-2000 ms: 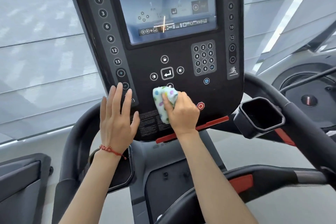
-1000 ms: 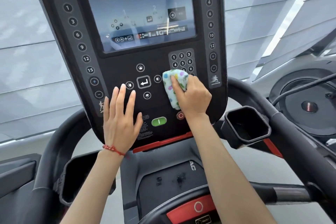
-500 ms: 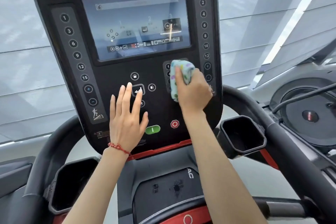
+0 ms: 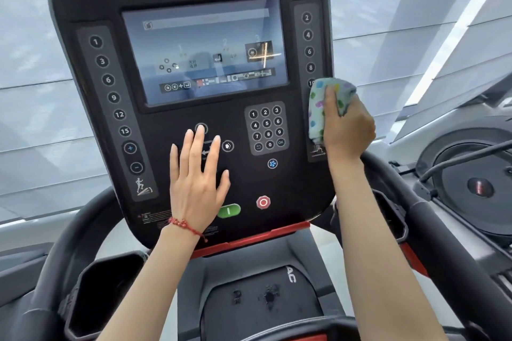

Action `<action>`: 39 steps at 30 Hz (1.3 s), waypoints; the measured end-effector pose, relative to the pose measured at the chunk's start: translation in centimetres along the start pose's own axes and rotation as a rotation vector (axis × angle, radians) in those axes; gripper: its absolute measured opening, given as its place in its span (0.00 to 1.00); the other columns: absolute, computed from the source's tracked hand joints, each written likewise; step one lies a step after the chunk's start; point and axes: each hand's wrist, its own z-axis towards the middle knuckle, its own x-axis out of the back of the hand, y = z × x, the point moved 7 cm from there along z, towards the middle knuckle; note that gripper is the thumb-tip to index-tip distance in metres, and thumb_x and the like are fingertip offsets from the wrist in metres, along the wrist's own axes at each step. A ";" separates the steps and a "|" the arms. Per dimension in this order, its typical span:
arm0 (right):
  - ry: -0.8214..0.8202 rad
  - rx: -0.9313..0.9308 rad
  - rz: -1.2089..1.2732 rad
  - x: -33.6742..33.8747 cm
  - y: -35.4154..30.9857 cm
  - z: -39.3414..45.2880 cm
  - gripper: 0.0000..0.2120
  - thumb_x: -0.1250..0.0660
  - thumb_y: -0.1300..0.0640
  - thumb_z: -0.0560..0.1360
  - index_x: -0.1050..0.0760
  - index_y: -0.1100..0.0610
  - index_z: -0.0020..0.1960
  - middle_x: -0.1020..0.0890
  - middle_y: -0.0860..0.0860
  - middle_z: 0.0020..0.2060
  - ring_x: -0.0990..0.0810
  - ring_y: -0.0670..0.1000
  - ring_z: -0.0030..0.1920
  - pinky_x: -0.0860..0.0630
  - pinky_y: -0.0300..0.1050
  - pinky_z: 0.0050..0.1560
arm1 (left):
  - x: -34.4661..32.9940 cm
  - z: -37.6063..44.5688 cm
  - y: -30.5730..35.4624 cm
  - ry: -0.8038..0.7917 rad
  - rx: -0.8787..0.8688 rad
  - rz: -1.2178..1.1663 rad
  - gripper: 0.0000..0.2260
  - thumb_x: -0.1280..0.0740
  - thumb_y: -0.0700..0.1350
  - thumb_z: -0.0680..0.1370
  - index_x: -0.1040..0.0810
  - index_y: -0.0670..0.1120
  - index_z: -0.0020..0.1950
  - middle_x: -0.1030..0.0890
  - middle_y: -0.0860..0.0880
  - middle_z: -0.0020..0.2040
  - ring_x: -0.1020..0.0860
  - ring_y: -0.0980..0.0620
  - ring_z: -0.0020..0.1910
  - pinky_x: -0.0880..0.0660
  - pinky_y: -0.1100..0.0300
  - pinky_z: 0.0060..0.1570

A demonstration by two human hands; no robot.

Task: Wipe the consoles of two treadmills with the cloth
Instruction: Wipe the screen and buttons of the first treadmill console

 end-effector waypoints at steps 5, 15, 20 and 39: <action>0.032 0.052 0.007 -0.4 -1.0 -0.2 0.26 0.42 0.37 0.71 0.27 0.61 0.35 0.21 0.57 0.31 0.24 0.59 0.31 0.36 0.42 0.33 | -0.4 0.2 0.5 0.036 0.019 0.009 0.22 0.38 0.46 0.76 0.30 0.40 0.69 0.34 0.35 0.70 0.39 0.38 0.71 0.43 0.40 0.70; 0.003 0.163 0.005 -2.6 -8.1 7.9 0.23 0.41 0.38 0.74 0.25 0.58 0.42 0.19 0.53 0.38 0.22 0.56 0.39 0.35 0.42 0.36 | -0.8 0.2 0.5 0.055 0.008 0.036 0.22 0.39 0.47 0.76 0.29 0.40 0.69 0.33 0.35 0.70 0.38 0.37 0.71 0.41 0.38 0.68; -0.058 0.198 -0.005 -3.8 -11.0 11.6 0.25 0.44 0.36 0.74 0.25 0.58 0.46 0.18 0.51 0.41 0.22 0.54 0.43 0.35 0.42 0.38 | -0.9 0.2 0.5 0.056 0.005 0.039 0.22 0.39 0.47 0.76 0.30 0.40 0.69 0.33 0.35 0.70 0.38 0.37 0.71 0.41 0.38 0.68; -0.117 0.058 0.073 0.1 1.2 -4.0 0.28 0.42 0.37 0.69 0.24 0.64 0.36 0.19 0.58 0.31 0.21 0.60 0.32 0.32 0.42 0.33 | -1.1 0.2 0.5 0.055 0.009 0.060 0.22 0.40 0.47 0.77 0.29 0.40 0.69 0.33 0.35 0.70 0.38 0.37 0.70 0.41 0.37 0.68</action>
